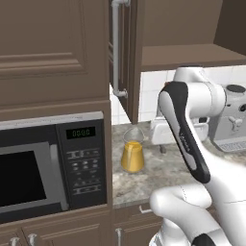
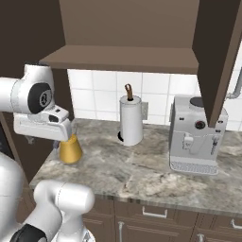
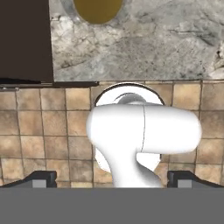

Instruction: There is a tray on the dining counter. Grab the cup, mug, and pitcher and place them on the tray. The pitcher may be placed next to the tray if it cannot fit the tray.

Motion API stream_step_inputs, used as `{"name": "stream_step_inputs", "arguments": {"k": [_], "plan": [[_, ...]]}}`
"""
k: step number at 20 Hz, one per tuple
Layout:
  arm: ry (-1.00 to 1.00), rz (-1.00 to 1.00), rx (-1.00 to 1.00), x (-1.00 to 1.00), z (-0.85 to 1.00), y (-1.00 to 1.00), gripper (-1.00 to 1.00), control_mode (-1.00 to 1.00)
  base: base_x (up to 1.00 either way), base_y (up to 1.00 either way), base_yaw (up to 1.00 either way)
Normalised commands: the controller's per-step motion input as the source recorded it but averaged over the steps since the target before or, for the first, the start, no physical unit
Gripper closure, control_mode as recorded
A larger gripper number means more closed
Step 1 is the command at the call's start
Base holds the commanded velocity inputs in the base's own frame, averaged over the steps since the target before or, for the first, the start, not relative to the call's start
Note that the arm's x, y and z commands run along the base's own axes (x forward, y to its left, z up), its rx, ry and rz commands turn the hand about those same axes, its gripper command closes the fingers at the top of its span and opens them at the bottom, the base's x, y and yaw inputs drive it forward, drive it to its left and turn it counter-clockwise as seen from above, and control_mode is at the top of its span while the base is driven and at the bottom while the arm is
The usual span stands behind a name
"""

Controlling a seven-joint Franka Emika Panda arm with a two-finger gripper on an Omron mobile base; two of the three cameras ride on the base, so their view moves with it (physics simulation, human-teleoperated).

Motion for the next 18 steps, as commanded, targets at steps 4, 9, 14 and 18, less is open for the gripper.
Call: {"name": "stream_step_inputs", "arguments": {"k": [4,9,14,18], "plan": [[0.17,0.0,0.0,0.0,-0.13,0.13,-1.0,-1.0,0.0,0.0,0.0],[0.17,0.0,0.0,0.0,-0.13,0.17,-1.0,-1.0,0.0,0.0,0.0],[0.16,0.0,0.0,0.0,-0.13,0.17,-1.0,-1.0,0.0,0.0,0.0],[0.15,0.0,0.01,0.0,-0.02,0.06,-1.0,-1.0,0.0,0.0,0.0]]}}
